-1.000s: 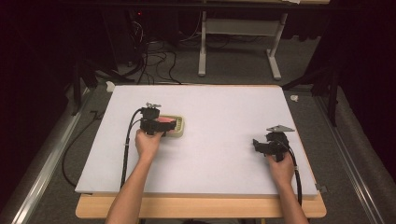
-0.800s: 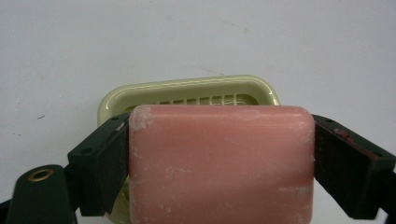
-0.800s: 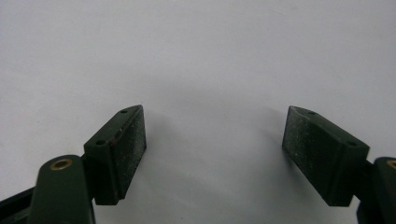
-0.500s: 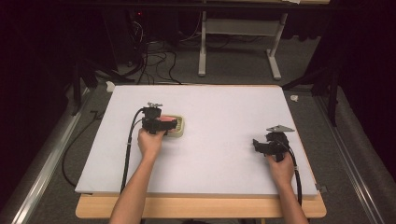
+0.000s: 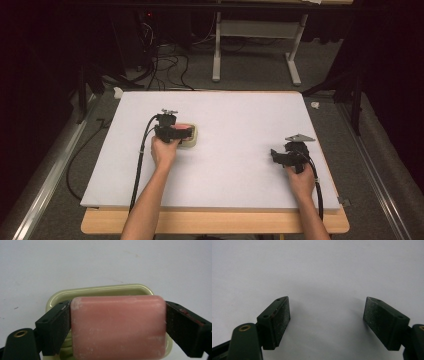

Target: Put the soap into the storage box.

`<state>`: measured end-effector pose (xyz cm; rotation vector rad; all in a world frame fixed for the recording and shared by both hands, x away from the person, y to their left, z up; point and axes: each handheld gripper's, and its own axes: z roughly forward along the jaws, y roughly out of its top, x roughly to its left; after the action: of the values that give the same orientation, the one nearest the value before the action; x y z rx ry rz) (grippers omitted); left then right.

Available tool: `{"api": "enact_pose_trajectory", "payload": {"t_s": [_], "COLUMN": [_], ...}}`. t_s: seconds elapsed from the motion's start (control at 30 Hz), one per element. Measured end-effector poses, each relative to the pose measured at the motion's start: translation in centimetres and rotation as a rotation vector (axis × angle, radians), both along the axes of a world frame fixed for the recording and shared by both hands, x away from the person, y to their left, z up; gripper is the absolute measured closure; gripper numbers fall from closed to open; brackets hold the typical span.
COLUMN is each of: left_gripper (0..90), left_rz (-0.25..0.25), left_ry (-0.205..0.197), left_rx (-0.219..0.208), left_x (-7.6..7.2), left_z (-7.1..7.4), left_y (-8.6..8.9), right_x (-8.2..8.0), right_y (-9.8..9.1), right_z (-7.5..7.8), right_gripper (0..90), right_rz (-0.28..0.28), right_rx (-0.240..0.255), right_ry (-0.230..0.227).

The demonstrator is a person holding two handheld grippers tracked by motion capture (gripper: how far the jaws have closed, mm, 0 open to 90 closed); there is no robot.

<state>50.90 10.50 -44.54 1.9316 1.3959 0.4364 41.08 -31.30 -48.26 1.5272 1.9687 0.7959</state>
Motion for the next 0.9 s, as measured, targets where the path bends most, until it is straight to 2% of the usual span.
{"api": "enact_pose_trajectory", "payload": {"t_s": [0.03,0.1,0.23,0.33,0.5,0.77,0.9], "left_gripper": [14.2,16.2,16.5,15.6,15.5,15.6,15.7], "left_rz": [0.003,-0.002,-0.013,-0.013,-0.021,-0.035,-0.037], "left_ry": [-0.007,-0.023,-0.014,-0.014,-0.016,-0.030,-0.046], "left_rx": [0.012,0.006,0.017,0.003,0.003,0.004,-0.008], "left_x": [0.0,-0.1,0.0,-0.1,-0.4,-0.9,-1.2], "left_z": [0.0,0.1,0.1,0.0,-0.1,0.0,0.4], "left_y": [-0.1,-0.1,-0.1,0.0,0.1,0.4,0.9], "right_x": [0.0,0.0,0.0,0.0,0.0,0.0,0.0], "right_y": [0.0,0.0,0.0,0.0,0.0,0.0,0.0], "right_z": [0.0,0.0,0.0,0.0,0.0,0.0,0.0], "right_gripper": [22.1,22.1,22.1,22.1,22.1,22.1,22.1], "right_rz": [0.001,0.001,0.001,0.001,0.001,0.001,0.000], "right_rx": [-0.001,-0.001,-0.002,-0.002,-0.002,-0.001,0.001], "right_ry": [-0.001,-0.001,-0.002,-0.001,-0.001,-0.001,0.001]}}
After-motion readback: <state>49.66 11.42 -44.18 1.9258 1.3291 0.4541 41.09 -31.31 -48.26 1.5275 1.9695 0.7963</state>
